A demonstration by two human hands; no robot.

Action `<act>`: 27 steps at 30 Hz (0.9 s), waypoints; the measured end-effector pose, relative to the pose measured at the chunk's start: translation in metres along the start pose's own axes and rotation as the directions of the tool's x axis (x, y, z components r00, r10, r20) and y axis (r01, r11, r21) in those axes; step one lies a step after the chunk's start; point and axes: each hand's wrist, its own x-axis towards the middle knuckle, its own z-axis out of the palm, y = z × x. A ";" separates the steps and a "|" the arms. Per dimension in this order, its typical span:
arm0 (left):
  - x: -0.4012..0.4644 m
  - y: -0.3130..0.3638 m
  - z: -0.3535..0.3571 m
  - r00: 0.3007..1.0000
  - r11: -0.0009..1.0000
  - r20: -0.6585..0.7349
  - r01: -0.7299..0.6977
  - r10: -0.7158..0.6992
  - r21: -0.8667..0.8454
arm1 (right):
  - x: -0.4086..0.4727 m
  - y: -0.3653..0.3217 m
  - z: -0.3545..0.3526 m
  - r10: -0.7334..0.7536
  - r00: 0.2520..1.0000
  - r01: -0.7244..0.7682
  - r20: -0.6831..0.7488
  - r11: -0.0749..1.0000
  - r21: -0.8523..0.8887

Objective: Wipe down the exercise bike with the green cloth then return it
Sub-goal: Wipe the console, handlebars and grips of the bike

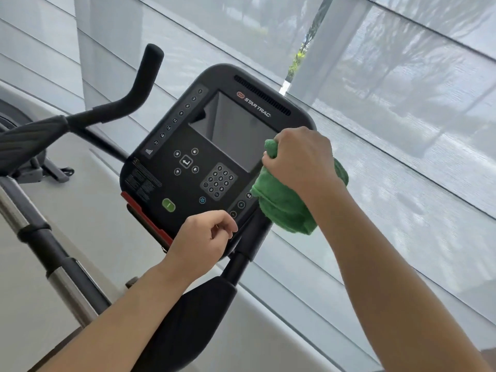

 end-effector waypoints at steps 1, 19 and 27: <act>0.000 0.000 0.001 1.000 1.000 0.007 0.003 -0.003 -0.011 | 0.005 0.006 -0.003 -0.061 0.997 0.060 0.048 0.998 0.018; -0.034 0.017 0.001 0.995 0.993 0.055 0.076 -0.081 0.089 | -0.072 -0.041 0.045 0.541 0.820 -0.266 -0.190 0.652 0.710; -0.073 0.011 -0.009 0.999 0.977 0.034 0.026 -0.034 0.212 | -0.133 -0.064 0.064 0.574 0.802 -0.478 0.165 0.452 0.753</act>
